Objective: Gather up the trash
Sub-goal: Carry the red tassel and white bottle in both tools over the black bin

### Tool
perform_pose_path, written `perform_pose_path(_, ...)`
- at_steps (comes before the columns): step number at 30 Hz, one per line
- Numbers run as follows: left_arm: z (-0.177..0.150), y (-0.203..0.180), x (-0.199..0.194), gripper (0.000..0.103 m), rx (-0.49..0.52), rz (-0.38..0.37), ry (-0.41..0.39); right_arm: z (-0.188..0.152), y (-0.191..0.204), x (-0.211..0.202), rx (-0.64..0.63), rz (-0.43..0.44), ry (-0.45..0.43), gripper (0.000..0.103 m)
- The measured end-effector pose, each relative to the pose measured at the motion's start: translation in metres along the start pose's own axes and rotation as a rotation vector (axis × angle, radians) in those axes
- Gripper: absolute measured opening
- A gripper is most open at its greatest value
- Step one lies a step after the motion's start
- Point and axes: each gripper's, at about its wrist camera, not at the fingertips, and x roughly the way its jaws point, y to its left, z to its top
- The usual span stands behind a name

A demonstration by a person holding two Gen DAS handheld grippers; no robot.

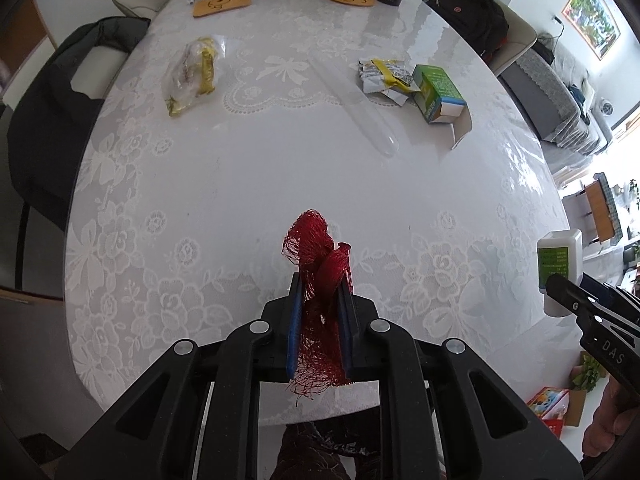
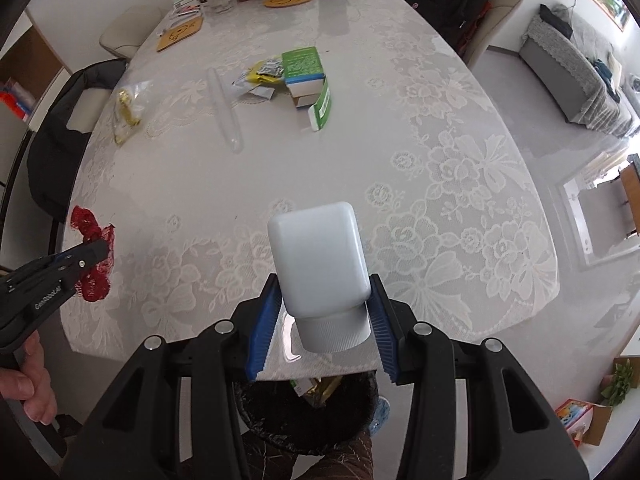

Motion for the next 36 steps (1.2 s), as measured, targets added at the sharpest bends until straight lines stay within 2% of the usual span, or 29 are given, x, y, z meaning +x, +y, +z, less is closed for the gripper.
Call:
perform_pose_path(17,-0.043,0.002,-0.03,0.015,-0.034,0.005,-0.026,-0.047,0.039,-0.029,-0.105,0.03,-0.071,0.042)
perform_pose_path(36,-0.116,-0.006,-0.043,0.015,-0.099,0.015,-0.019,-0.113,0.056,-0.027,-0.244,0.09,-0.018,0.042)
